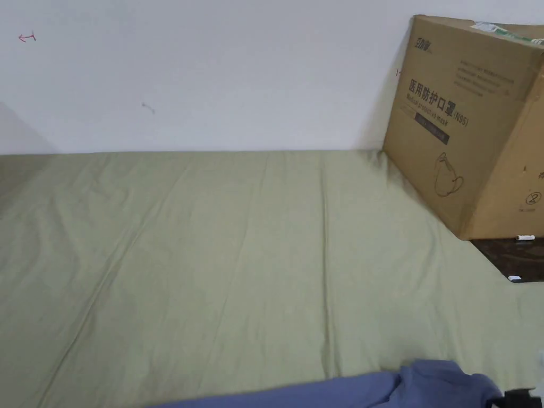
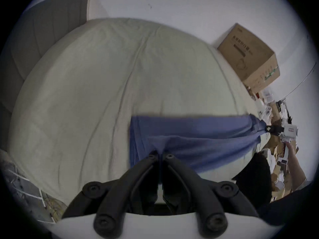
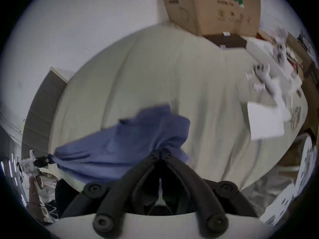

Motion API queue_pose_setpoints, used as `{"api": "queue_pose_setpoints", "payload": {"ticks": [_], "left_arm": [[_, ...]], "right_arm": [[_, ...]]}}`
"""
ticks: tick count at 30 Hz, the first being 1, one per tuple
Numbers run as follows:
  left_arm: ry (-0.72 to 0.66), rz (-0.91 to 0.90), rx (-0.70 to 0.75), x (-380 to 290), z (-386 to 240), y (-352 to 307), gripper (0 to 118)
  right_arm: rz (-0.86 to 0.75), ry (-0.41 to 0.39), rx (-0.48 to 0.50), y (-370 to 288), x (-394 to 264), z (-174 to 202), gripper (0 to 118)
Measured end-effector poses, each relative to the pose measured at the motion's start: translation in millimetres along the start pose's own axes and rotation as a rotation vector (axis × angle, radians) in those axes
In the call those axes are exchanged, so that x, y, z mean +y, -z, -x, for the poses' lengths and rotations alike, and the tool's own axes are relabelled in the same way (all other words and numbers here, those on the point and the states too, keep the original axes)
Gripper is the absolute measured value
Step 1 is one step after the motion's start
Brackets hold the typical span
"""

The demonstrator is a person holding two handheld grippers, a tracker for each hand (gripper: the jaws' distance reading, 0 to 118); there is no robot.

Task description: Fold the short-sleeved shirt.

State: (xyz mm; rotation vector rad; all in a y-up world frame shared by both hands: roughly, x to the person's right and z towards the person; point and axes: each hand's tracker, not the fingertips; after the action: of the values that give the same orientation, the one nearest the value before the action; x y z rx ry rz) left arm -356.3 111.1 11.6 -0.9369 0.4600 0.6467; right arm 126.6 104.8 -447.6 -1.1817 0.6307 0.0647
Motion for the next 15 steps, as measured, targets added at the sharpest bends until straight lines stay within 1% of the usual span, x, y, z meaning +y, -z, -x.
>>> {"api": "queue_pose_setpoints", "payload": {"ticks": [1, 2, 3, 4, 5, 7, 8, 9, 10, 11, 15], "left_arm": [[-0.001, 0.006, 0.002, -4, 1, 5, 3], [-0.002, -0.001, 0.004, -9, 1, 8, 4], [-0.004, 0.000, 0.006, -12, 1, 9, 11], [-0.014, -0.001, 0.009, -13, 1, 9, 24], [-0.033, -0.005, 0.023, -14, 1, 8, 31], [-0.039, -0.025, 0.033, -13, -1, 1, 44], [-0.043, -0.040, 0.031, -13, -3, -3, 73], [-0.047, -0.063, 0.022, -11, -6, -8, 108], [-0.047, -0.143, 0.011, -7, -10, -20, 118], [-0.046, -0.183, -0.006, -1, -16, -28, 116], [-0.020, -0.312, -0.023, 10, -45, -51, 115]], "right_arm": [[0.005, 0.012, -0.001, 7, -5, -2, 0], [0.008, 0.006, -0.011, 12, -9, -5, 0], [0.020, -0.007, -0.051, 16, -13, -3, 4], [0.018, -0.016, -0.067, 15, -14, 2, 12], [0.001, -0.015, -0.073, 17, -12, 0, 16], [-0.046, -0.062, -0.105, 11, -5, 4, 28], [-0.064, -0.079, -0.118, 7, -2, 9, 54], [-0.088, -0.093, -0.116, 2, 1, 14, 95], [-0.125, -0.103, -0.106, -9, 0, 24, 112], [-0.184, -0.110, -0.080, -18, 5, 33, 118], [-0.305, -0.142, -0.016, -45, 6, 76, 117]]}}
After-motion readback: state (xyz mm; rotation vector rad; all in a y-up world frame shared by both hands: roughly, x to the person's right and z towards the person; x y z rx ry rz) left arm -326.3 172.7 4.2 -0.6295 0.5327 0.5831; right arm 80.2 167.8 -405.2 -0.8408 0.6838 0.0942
